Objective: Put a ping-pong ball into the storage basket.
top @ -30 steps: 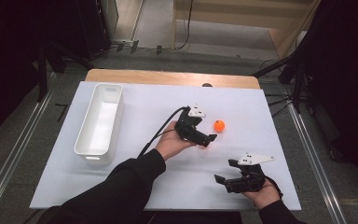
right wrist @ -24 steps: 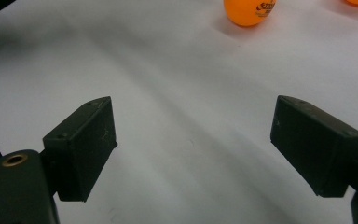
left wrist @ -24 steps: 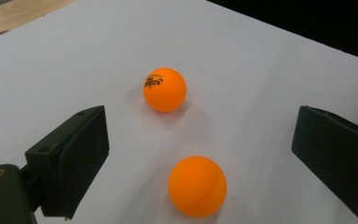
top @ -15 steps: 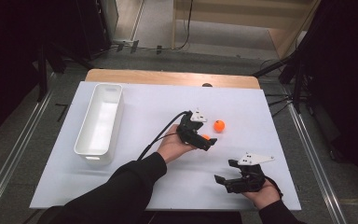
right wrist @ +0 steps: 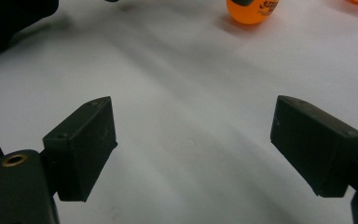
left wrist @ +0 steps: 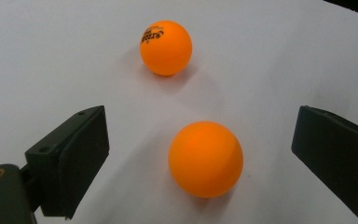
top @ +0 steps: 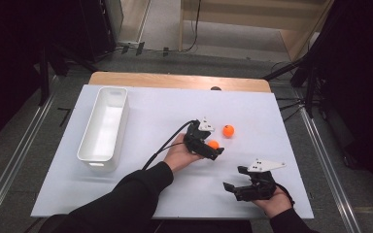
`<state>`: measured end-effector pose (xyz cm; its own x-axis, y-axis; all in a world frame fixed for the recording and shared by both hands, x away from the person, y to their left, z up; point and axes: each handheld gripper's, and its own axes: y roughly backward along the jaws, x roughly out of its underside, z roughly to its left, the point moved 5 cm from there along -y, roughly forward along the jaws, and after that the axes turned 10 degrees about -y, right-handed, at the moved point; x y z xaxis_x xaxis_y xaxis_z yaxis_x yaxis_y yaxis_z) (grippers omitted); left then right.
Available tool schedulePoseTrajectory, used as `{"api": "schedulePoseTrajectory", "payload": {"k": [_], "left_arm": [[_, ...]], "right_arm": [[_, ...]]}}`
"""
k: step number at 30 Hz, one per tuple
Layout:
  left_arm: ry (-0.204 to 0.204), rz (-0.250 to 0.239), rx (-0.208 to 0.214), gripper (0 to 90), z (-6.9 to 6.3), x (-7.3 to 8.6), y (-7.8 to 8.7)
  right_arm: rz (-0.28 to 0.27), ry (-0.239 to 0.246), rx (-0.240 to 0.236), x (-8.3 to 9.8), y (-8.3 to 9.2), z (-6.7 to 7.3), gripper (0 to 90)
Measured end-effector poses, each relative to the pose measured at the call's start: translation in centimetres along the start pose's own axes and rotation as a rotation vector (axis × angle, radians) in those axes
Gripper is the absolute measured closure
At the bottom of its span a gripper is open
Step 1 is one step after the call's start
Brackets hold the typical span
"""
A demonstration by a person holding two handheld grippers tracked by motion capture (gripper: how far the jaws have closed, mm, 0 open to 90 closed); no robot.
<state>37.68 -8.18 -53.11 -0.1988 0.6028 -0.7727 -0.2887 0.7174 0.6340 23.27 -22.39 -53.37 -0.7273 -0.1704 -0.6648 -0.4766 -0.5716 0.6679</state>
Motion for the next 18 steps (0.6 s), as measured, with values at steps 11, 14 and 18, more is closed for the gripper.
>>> {"api": "schedulePoseTrajectory", "payload": {"k": [11, 14, 18], "left_arm": [[-0.019, 0.053, -0.003, 4.5, -0.1, 1.2, -0.9], [-0.003, 0.064, 0.009, 4.5, -0.1, 1.5, -1.3], [-0.017, 0.071, 0.004, 4.5, -0.2, 1.6, -1.3]], "right_arm": [[0.004, -0.001, 0.001, 0.0, 0.0, 0.0, 12.7], [0.005, 0.0, 0.0, 0.0, 0.0, 0.0, 12.8], [0.006, -0.002, 0.001, 0.0, 0.0, 0.0, 12.7]]}}
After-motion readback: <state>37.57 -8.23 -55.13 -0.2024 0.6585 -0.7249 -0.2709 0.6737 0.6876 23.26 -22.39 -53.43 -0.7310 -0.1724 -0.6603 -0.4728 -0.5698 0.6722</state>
